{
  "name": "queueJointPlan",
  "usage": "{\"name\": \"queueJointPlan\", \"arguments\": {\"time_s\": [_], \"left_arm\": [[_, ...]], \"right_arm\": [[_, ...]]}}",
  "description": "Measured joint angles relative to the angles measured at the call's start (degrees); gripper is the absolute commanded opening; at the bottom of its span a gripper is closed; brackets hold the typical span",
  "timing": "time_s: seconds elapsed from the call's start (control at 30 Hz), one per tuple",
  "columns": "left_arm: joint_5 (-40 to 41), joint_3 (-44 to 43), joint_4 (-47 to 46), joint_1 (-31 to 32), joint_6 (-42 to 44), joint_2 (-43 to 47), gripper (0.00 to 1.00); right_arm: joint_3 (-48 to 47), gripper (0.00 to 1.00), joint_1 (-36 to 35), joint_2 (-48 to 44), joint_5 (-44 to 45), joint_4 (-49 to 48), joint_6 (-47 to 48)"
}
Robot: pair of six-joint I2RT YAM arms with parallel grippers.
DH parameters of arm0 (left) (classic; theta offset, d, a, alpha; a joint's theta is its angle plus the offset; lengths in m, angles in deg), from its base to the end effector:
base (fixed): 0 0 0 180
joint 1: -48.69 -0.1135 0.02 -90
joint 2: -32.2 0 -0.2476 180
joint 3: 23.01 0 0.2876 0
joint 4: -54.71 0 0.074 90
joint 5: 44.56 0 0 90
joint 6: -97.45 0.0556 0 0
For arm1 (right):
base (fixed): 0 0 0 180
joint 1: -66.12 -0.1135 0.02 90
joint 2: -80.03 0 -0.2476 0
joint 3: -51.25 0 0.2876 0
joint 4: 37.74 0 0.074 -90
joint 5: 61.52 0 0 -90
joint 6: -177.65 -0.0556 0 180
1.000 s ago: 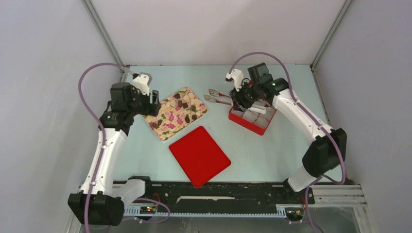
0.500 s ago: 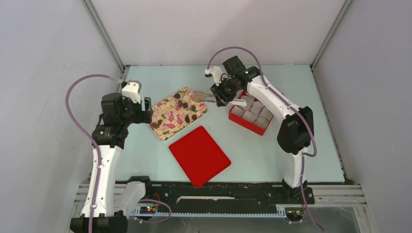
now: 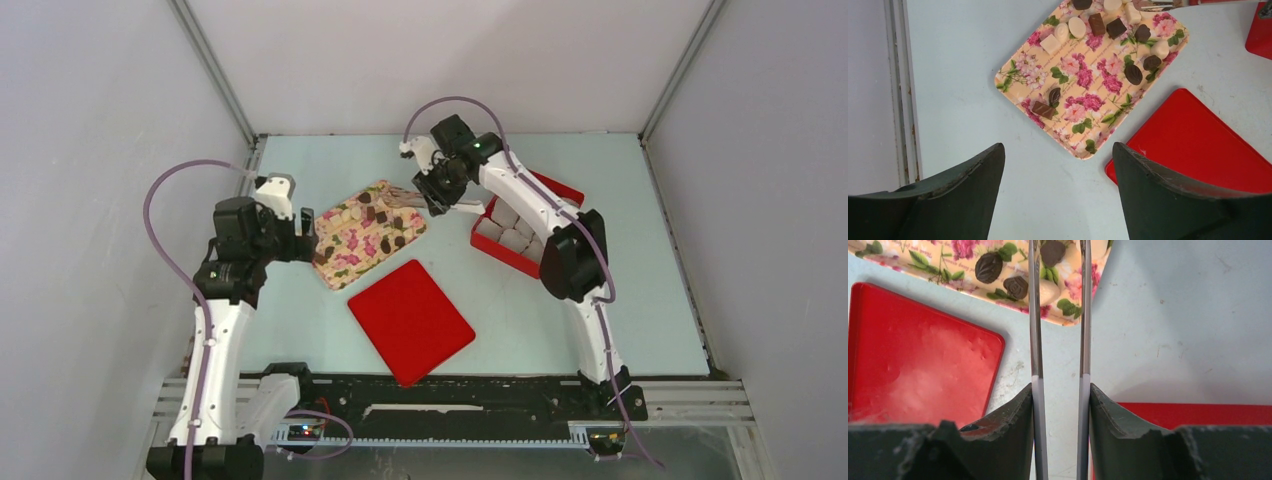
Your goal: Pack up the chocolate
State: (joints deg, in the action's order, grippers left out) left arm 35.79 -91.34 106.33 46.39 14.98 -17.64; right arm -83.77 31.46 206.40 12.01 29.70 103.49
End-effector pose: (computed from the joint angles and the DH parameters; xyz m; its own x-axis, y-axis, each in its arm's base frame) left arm 0.2411 0.0004 0.3235 -0.5282 0.1081 -0.8422 0.1714 0.9850 0.0189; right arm 0.4164 0.3071 0.2472 -0.4949 -0.6604 -0.5647 -0.8329 0.5457 0.0918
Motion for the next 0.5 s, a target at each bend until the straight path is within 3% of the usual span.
{"name": "queueJointPlan", "arguments": {"time_s": [0.5], "left_arm": [[7.8,2.1,-0.5,-2.7,0.1,3.0,0.87]], "right_arm": [[-13.9,0.49,-8.6,9.6,2.0,-1.7,-2.2]]}}
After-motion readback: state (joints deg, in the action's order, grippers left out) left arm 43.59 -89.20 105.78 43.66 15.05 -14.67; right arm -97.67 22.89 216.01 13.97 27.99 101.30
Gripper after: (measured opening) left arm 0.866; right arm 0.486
